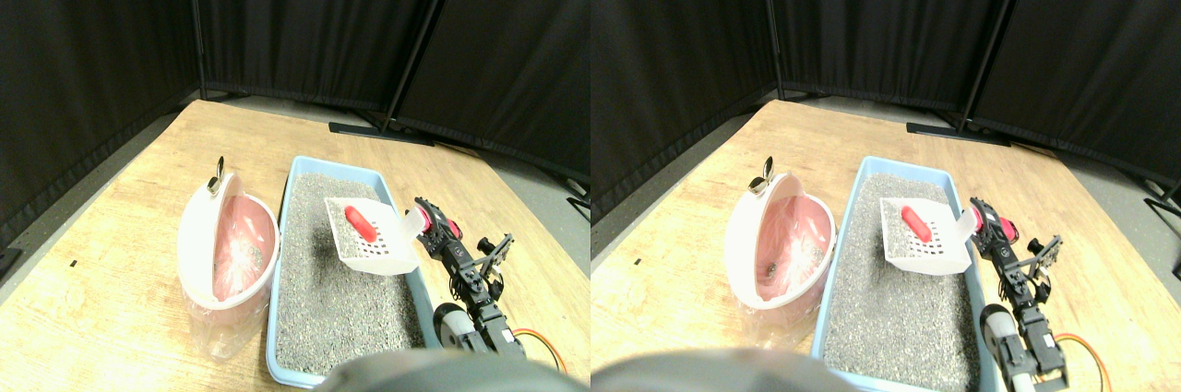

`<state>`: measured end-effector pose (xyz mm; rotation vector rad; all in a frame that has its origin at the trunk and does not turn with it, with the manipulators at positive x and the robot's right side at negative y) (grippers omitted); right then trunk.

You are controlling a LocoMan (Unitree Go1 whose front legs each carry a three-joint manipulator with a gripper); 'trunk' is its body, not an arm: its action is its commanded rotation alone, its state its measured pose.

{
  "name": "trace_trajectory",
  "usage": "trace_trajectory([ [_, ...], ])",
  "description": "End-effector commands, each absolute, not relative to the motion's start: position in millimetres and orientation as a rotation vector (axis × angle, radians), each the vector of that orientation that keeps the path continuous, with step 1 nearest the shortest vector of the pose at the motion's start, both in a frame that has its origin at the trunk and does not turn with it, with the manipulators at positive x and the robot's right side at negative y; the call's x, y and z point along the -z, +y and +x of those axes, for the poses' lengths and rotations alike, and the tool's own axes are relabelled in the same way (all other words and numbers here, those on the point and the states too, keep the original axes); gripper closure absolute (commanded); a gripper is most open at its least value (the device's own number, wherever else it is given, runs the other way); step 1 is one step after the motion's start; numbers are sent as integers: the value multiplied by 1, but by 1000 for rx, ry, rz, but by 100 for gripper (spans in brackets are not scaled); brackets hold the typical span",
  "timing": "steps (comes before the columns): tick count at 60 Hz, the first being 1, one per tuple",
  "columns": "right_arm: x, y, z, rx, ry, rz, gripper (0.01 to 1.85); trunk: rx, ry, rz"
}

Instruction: Scoop (unimanual)

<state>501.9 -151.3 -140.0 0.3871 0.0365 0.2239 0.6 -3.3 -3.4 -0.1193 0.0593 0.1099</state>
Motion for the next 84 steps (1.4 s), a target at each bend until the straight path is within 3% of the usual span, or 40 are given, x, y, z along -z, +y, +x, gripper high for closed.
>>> trace_trajectory([
  [1,132,-149,504,-229,-30,442,181,-116,47,-141],
  [30,139,-140,507,-175,-35,754,181,-125,38,-142],
  [84,126,-132,514,-206,18,1012,181,-136,36,-150],
])
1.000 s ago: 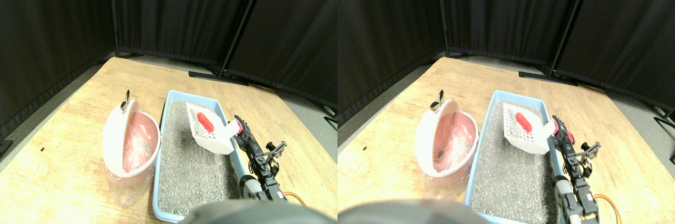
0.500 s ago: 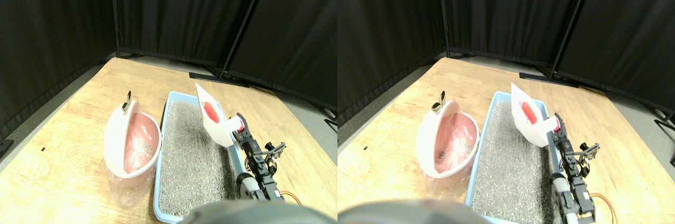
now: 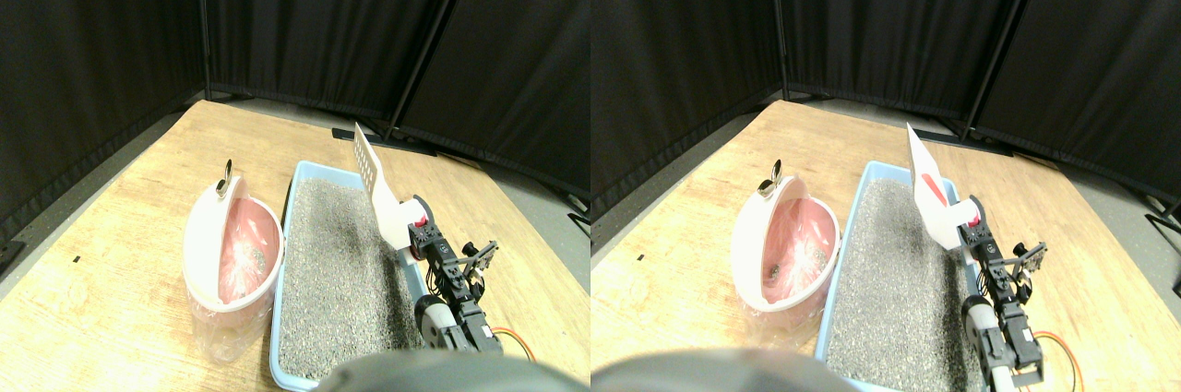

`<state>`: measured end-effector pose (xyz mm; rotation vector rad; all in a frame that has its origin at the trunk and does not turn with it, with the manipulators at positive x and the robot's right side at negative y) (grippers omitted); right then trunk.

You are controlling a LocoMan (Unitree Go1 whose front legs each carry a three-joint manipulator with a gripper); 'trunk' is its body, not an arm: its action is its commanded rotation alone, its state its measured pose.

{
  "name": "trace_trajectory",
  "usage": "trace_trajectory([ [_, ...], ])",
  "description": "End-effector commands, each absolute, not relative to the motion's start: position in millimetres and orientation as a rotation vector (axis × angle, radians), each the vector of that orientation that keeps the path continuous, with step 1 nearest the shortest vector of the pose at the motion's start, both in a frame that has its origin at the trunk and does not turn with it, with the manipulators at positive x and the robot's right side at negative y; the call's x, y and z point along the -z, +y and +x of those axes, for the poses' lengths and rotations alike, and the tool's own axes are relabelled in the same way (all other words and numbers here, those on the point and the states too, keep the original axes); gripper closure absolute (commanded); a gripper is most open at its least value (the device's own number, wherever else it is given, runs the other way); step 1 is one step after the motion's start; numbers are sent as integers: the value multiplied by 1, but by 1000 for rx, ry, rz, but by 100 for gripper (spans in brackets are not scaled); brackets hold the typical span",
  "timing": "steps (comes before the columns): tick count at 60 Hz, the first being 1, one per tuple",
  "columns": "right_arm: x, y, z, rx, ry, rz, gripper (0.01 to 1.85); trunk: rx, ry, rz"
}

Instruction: Scoop (unimanual)

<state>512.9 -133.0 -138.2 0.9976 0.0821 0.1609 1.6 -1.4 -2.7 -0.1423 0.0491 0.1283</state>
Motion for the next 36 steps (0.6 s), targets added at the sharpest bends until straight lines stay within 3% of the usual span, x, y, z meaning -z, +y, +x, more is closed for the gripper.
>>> trace_trajectory([
  [1,126,-132,514,-202,21,1018,181,-138,34,-150],
  [36,124,-132,517,-231,42,1062,181,-135,32,-146],
])
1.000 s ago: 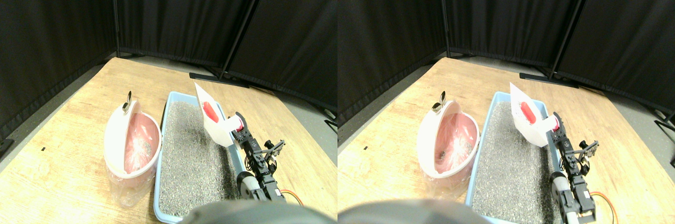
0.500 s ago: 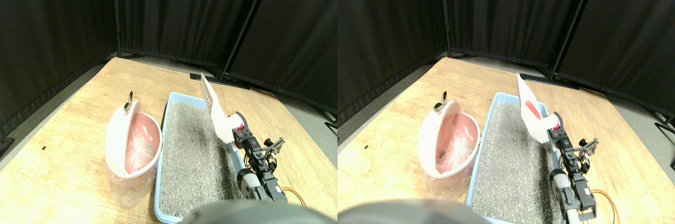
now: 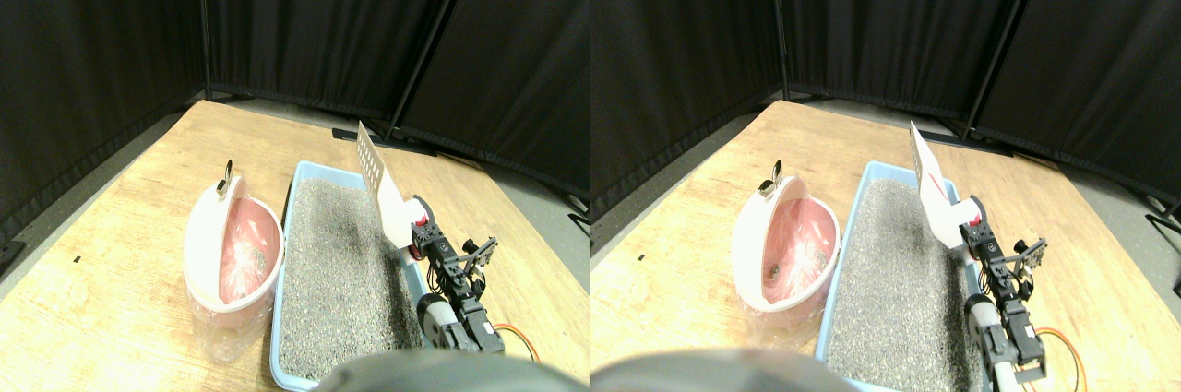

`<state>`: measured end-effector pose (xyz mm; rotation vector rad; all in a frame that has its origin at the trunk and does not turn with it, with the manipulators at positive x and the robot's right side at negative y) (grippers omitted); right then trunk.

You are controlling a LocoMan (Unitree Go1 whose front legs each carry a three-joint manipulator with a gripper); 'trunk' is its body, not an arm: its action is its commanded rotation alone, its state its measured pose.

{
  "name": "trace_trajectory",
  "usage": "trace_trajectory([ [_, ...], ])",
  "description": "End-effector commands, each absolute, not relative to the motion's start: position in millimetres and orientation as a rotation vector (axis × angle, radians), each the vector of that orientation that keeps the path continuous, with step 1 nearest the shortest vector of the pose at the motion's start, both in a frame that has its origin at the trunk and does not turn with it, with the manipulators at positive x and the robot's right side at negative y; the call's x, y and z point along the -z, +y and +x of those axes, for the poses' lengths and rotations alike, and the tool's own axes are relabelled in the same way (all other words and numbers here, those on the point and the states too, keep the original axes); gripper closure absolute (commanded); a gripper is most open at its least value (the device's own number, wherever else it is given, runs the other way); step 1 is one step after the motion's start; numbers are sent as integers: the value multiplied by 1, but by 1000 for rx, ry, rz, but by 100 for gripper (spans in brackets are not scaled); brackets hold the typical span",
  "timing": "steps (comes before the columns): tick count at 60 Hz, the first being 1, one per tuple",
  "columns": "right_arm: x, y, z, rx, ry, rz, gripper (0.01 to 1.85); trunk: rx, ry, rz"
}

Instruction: Scoop (unimanual)

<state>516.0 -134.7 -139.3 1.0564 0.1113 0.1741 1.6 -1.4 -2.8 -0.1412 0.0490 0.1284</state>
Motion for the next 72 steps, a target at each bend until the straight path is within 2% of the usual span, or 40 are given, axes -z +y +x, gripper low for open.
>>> trace_trajectory([
  [1,124,-132,517,-236,40,1059,181,-133,32,-144],
  [6,123,-132,516,-226,34,1021,181,-133,32,-144],
  [16,118,-131,513,-268,-28,820,181,-143,25,-150],
  [21,114,-131,515,-295,-72,717,181,-163,16,-163],
  [30,108,-129,516,-315,-97,608,181,-195,3,-181],
  [45,94,-123,519,-334,-67,426,181,-240,-8,-205],
  [55,89,-116,522,-422,-66,291,181,-266,-13,-217],
  [72,82,-100,526,-471,-50,165,181,-309,-22,-238],
])
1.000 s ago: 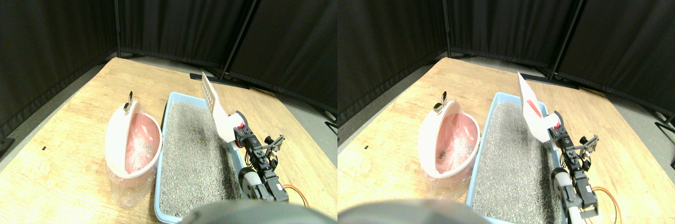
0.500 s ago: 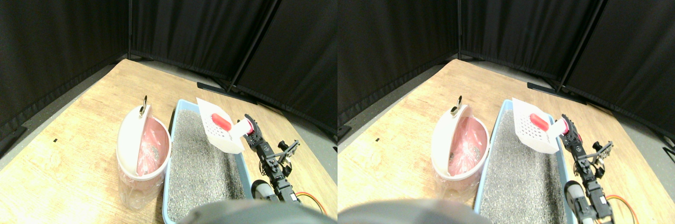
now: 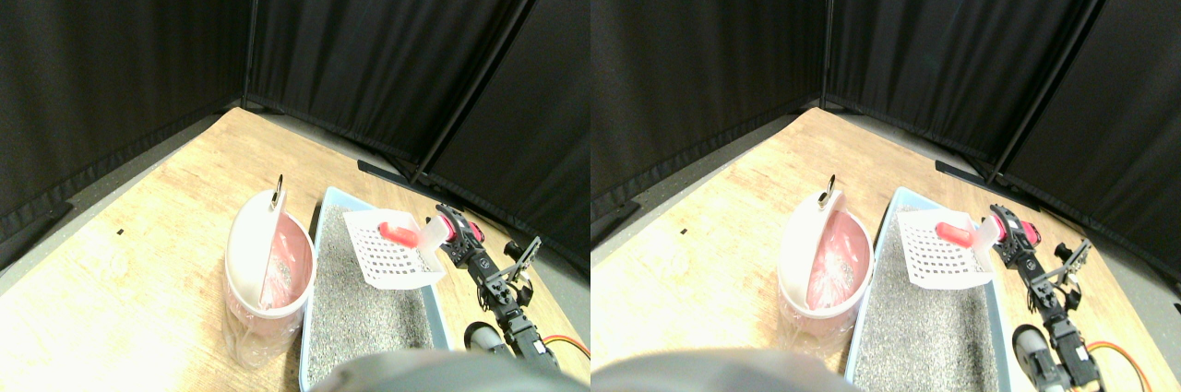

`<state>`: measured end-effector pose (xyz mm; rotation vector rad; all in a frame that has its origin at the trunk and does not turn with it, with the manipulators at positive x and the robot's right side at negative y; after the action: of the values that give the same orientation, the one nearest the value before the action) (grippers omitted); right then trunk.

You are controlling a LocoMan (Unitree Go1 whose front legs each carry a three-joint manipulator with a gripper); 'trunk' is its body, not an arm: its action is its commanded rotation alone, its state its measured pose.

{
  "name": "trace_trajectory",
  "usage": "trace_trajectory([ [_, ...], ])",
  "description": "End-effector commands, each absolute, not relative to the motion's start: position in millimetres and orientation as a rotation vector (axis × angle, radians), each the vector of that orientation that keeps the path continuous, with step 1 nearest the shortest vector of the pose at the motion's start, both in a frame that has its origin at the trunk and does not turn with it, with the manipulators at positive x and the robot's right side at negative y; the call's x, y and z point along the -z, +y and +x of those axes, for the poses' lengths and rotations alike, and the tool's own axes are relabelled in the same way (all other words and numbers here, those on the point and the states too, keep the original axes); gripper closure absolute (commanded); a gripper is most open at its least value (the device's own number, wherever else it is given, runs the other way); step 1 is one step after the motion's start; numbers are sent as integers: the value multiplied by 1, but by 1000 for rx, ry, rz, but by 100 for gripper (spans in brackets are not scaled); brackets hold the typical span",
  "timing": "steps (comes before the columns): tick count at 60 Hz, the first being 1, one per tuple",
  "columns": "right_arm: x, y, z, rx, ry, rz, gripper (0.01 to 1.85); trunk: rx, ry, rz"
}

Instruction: Scoop (unimanual)

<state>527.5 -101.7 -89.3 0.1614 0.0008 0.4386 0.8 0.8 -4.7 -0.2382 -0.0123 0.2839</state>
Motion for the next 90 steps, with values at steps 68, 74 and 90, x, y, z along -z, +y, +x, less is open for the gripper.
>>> trace_trajectory([
  [68,70,-38,533,-655,46,-131,181,-386,-33,-280],
  [74,70,-36,533,-645,55,-153,181,-386,-33,-280],
  [90,66,-34,532,-607,97,-206,181,-381,-34,-276],
])
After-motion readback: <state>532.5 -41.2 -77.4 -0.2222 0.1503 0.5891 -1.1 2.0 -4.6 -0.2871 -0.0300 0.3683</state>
